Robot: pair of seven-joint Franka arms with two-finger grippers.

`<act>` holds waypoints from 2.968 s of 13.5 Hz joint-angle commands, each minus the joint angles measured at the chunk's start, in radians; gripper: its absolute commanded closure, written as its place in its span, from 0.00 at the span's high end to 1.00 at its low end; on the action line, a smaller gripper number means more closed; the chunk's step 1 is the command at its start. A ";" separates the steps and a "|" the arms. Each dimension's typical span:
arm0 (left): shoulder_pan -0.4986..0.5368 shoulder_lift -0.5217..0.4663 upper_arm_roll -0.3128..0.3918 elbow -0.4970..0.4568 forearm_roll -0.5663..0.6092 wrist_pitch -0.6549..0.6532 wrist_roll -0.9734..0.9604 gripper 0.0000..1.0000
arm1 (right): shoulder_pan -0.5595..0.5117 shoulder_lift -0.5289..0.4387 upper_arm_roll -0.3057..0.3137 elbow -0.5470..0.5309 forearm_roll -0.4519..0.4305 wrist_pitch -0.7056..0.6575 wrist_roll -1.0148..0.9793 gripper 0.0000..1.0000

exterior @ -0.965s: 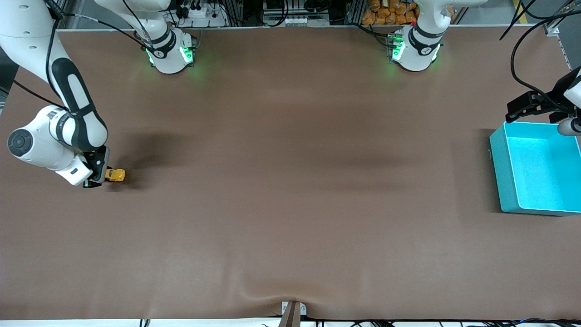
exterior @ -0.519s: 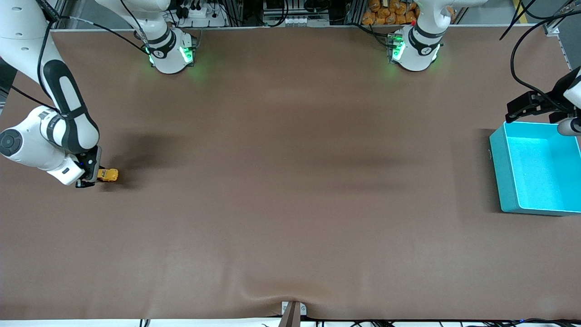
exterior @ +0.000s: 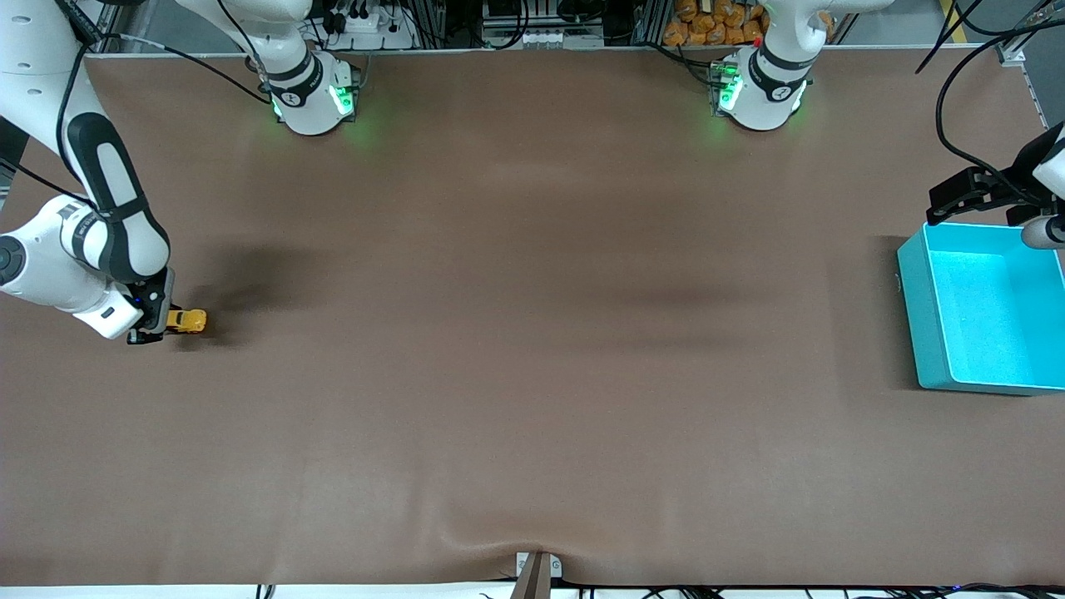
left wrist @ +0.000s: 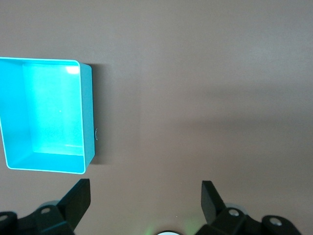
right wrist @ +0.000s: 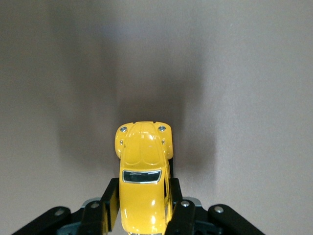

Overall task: Wind and store yellow beetle car
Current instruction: 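Release the wound car from the right gripper toward the blue box, then raise the right gripper while the left gripper reaches toward the car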

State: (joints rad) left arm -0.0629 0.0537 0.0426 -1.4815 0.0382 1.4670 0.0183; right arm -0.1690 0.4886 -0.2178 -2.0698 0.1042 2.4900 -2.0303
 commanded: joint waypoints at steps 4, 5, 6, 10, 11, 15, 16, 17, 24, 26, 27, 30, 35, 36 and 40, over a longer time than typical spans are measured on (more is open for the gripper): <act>0.005 -0.028 -0.003 -0.022 -0.011 -0.005 0.000 1.00 | -0.052 0.096 0.012 0.051 0.020 0.033 -0.047 0.17; 0.005 -0.028 -0.003 -0.022 -0.011 -0.005 0.002 1.00 | -0.058 0.097 0.012 0.053 0.020 0.033 -0.047 0.17; 0.005 -0.028 -0.003 -0.022 -0.011 -0.005 0.002 1.00 | -0.061 0.102 0.012 0.057 0.020 0.033 -0.050 0.17; 0.005 -0.028 -0.003 -0.020 -0.011 -0.005 0.000 1.00 | -0.073 0.123 0.012 0.086 0.020 0.033 -0.087 0.17; 0.005 -0.028 -0.003 -0.020 -0.011 -0.005 0.000 1.00 | -0.078 0.127 0.011 0.091 0.020 0.033 -0.091 0.17; 0.005 -0.028 -0.003 -0.020 -0.011 -0.005 0.002 1.00 | -0.101 0.139 0.012 0.108 0.020 0.027 -0.103 0.17; 0.005 -0.028 -0.003 -0.020 -0.011 -0.005 0.002 1.00 | -0.104 0.145 0.012 0.114 0.020 0.026 -0.113 0.18; 0.005 -0.028 -0.003 -0.019 -0.011 -0.005 0.000 1.00 | -0.113 0.148 0.012 0.122 0.020 0.017 -0.117 0.18; 0.005 -0.029 -0.003 -0.019 -0.011 -0.005 0.002 1.00 | -0.126 0.154 0.012 0.163 0.020 -0.040 -0.117 0.46; 0.005 -0.029 -0.003 -0.019 -0.011 -0.005 0.002 1.00 | -0.125 0.148 0.012 0.198 0.022 -0.094 -0.111 1.00; 0.005 -0.029 -0.003 -0.020 -0.011 -0.005 0.002 1.00 | -0.126 0.145 0.014 0.247 0.029 -0.164 -0.111 1.00; 0.005 -0.029 -0.003 -0.020 -0.011 -0.005 0.002 1.00 | -0.129 0.147 0.011 0.373 0.071 -0.351 -0.107 1.00; 0.005 -0.029 -0.003 -0.022 -0.011 -0.005 0.002 1.00 | -0.122 0.145 0.012 0.470 0.077 -0.460 -0.071 1.00; 0.005 -0.028 -0.003 -0.020 -0.011 -0.005 0.002 1.00 | -0.121 0.145 0.012 0.482 0.083 -0.483 -0.055 1.00; 0.005 -0.028 -0.003 -0.022 -0.011 -0.005 0.002 1.00 | -0.125 0.145 0.012 0.493 0.111 -0.494 -0.051 1.00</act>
State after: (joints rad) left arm -0.0629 0.0536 0.0426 -1.4818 0.0382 1.4670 0.0183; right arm -0.2741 0.6136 -0.2176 -1.6089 0.1933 2.0163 -2.0906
